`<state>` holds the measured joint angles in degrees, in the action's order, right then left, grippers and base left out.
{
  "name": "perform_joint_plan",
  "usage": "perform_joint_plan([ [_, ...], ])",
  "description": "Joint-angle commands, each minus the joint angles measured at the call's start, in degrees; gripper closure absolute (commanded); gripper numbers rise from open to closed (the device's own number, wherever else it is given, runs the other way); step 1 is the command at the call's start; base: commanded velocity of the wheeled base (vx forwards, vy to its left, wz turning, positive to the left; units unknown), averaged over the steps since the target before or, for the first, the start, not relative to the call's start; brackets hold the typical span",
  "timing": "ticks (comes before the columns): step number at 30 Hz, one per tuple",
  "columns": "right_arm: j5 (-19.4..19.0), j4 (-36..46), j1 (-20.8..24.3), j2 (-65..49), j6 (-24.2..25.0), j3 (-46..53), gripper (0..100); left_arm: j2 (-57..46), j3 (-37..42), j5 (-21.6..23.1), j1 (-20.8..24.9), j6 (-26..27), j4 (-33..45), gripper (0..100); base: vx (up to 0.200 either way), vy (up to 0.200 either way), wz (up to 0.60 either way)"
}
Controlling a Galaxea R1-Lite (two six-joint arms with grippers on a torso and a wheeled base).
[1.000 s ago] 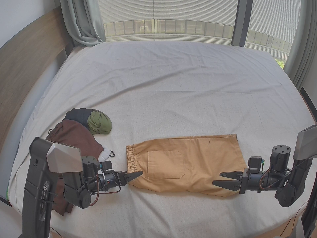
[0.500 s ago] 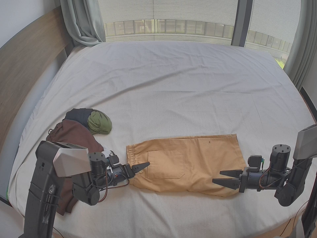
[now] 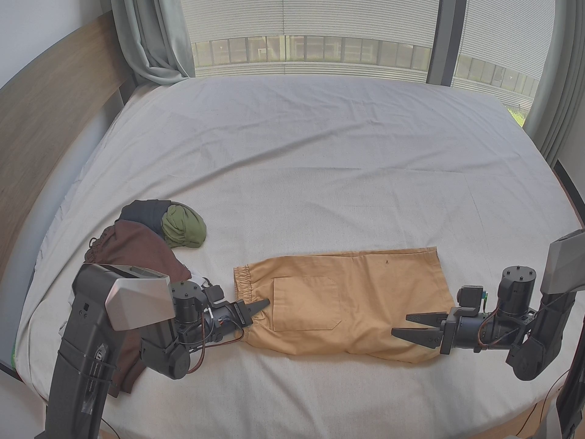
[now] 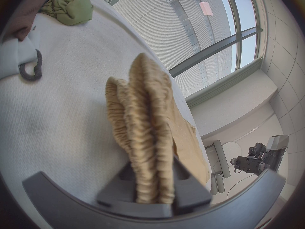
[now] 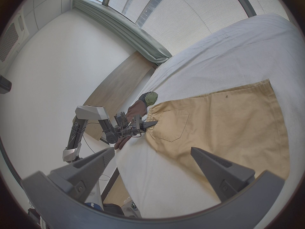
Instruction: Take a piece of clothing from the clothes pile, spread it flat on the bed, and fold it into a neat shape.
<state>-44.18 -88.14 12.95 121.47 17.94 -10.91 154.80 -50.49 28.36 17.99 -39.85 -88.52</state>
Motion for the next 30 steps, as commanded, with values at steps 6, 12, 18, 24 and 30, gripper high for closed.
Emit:
perform_joint_plan([
  [6, 0.1, 0.0, 0.0, 0.6, -0.2, -0.1, 0, -7.5, 7.0, 0.1, -3.9, 0.1, -0.3, 100, 0.000, 0.000, 0.00],
  [12, 0.1, 0.0, 0.4, 1.5, -0.4, -0.1, 0, -15.9, 18.2, 4.4, -6.5, 0.4, -0.3, 100, 0.000, 0.000, 0.00],
  [18, 0.1, 0.0, 1.1, 2.7, -0.5, -0.3, 0, -19.7, 23.4, 9.0, -11.7, 2.2, -0.3, 100, 0.000, 0.000, 0.00],
  [24, 0.1, 0.0, 1.6, 2.8, -0.6, -0.1, 0, -21.6, 26.8, 13.9, -16.9, 2.9, -0.3, 100, 0.000, 0.000, 0.00],
  [30, 0.1, 0.0, 2.2, 3.0, -0.6, 0.0, 0, -22.3, 27.7, 14.8, -19.6, 2.9, -0.3, 100, 0.000, 0.000, 0.00],
])
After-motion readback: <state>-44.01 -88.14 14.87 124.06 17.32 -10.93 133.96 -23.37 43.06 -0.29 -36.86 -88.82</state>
